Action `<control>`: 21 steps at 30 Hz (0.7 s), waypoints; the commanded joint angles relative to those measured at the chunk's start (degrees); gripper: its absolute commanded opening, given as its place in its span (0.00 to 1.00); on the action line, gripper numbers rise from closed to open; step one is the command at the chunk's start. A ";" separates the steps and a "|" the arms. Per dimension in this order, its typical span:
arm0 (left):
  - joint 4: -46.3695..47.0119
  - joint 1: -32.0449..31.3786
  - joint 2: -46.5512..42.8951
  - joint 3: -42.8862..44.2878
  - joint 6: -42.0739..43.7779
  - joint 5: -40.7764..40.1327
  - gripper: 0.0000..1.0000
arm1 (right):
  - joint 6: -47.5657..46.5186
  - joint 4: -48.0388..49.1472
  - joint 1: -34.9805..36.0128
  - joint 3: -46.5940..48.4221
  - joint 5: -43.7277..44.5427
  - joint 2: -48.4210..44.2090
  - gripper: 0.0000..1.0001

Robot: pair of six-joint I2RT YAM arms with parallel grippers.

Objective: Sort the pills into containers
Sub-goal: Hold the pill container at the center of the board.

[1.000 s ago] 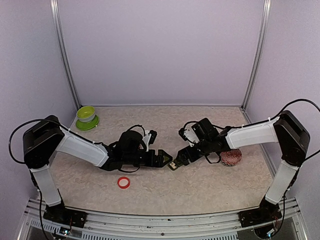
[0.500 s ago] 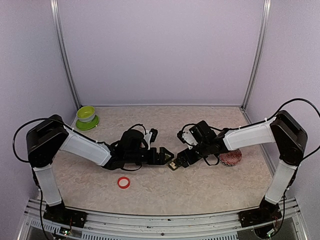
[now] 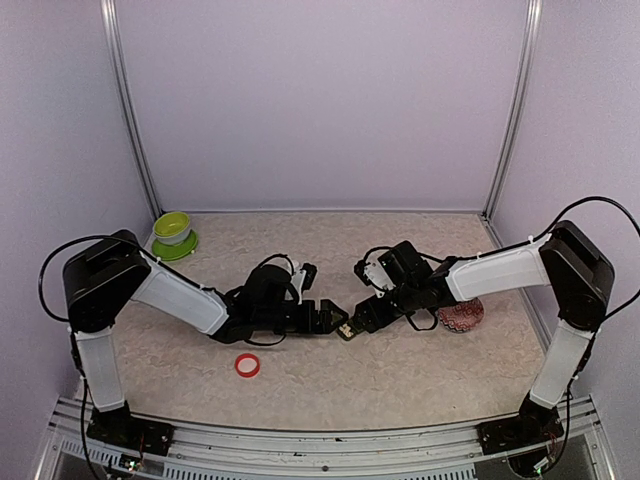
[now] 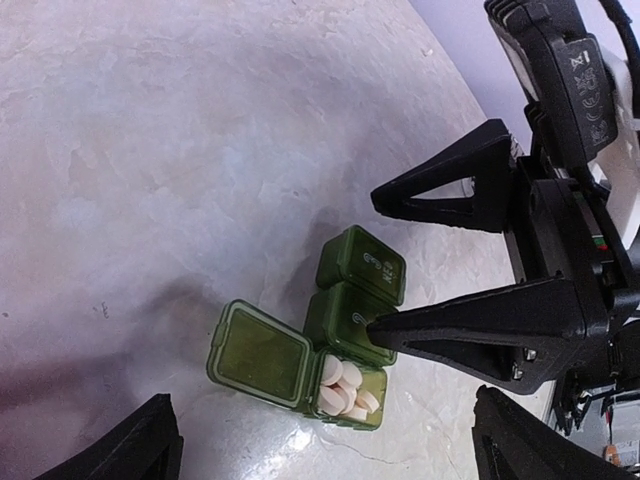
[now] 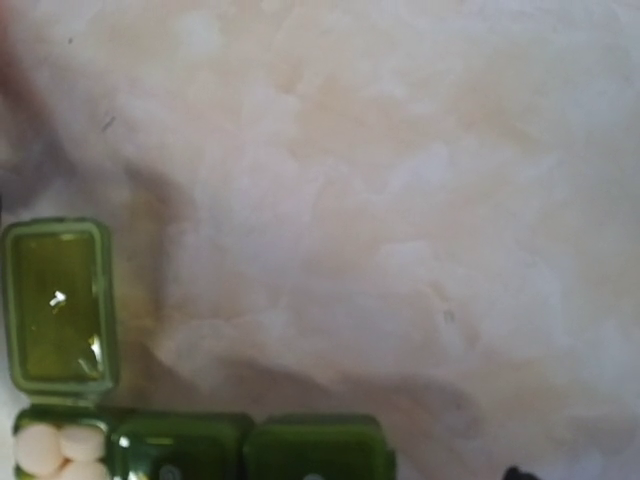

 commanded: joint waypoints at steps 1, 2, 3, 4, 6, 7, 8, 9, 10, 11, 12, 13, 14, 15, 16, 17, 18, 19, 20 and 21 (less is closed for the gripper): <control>4.58 0.37 1.65 2.27 0.23 3.10 0.99 | 0.54 1.02 0.54 -0.83 0.35 0.80 0.78; 4.97 0.41 1.87 2.38 0.33 3.65 0.99 | 0.72 1.17 0.56 -0.99 0.65 0.70 0.78; 5.52 0.49 2.10 2.49 0.37 4.09 0.99 | 0.87 1.25 0.61 -1.04 0.96 0.57 0.77; 5.82 0.51 2.29 2.52 0.38 4.60 0.99 | 1.00 1.26 0.57 -1.09 1.26 0.47 0.76; 6.68 0.64 2.52 2.52 0.31 5.29 0.99 | 1.10 1.25 0.58 -1.12 1.61 0.34 0.73; 7.02 0.68 2.65 2.48 0.30 5.51 0.99 | 1.11 1.20 0.54 -1.08 1.75 0.27 0.72; 7.25 0.75 2.74 2.40 0.29 5.53 0.99 | 1.19 1.23 0.61 -1.03 1.83 0.25 0.70; 7.39 0.83 2.90 2.34 0.20 5.54 0.99 | 1.26 1.23 0.57 -0.97 1.79 0.24 0.67; 7.42 0.98 3.07 2.35 0.12 5.66 0.99 | 1.28 1.37 0.61 -0.97 1.67 0.24 0.66; 7.56 1.14 3.20 2.30 0.07 5.77 0.99 | 1.34 1.37 0.55 -0.94 1.44 0.24 0.66; 7.66 1.20 3.42 2.26 0.00 5.86 0.99 | 1.30 1.38 0.58 -0.87 1.25 0.32 0.66; 7.75 1.29 3.60 2.19 -0.07 6.01 0.99 | 1.39 1.38 0.60 -0.84 0.89 0.41 0.65; 7.85 1.37 3.71 2.10 -0.06 6.06 0.99 | 1.45 1.32 0.54 -0.79 0.78 0.46 0.65; 7.86 1.51 3.82 2.09 -0.11 6.06 0.99 | 1.57 1.13 0.48 -0.75 0.72 0.50 0.64; 7.86 1.60 3.89 1.92 -0.09 6.07 0.99 | 1.85 1.05 0.31 -0.79 0.38 0.51 0.64; 7.94 1.71 3.93 1.84 -0.07 6.02 0.99 | 2.17 1.22 0.01 -1.00 -0.19 0.32 0.64; 8.02 1.88 3.94 1.77 -0.06 5.94 0.99 | 2.60 1.59 -0.27 -1.48 -0.86 -0.10 0.64; 8.14 2.05 3.94 1.65 -0.06 5.90 0.99 | 3.05 1.85 -0.53 -1.97 -1.34 -0.41 0.64; 8.46 2.21 3.91 1.46 -0.06 5.89 0.99 | 3.31 2.29 -0.84 -2.34 -1.92 -0.86 0.64; 8.74 2.34 3.86 1.28 -0.11 5.89 0.99 | 3.48 2.73 -1.06 -2.81 -2.64 -1.28 0.65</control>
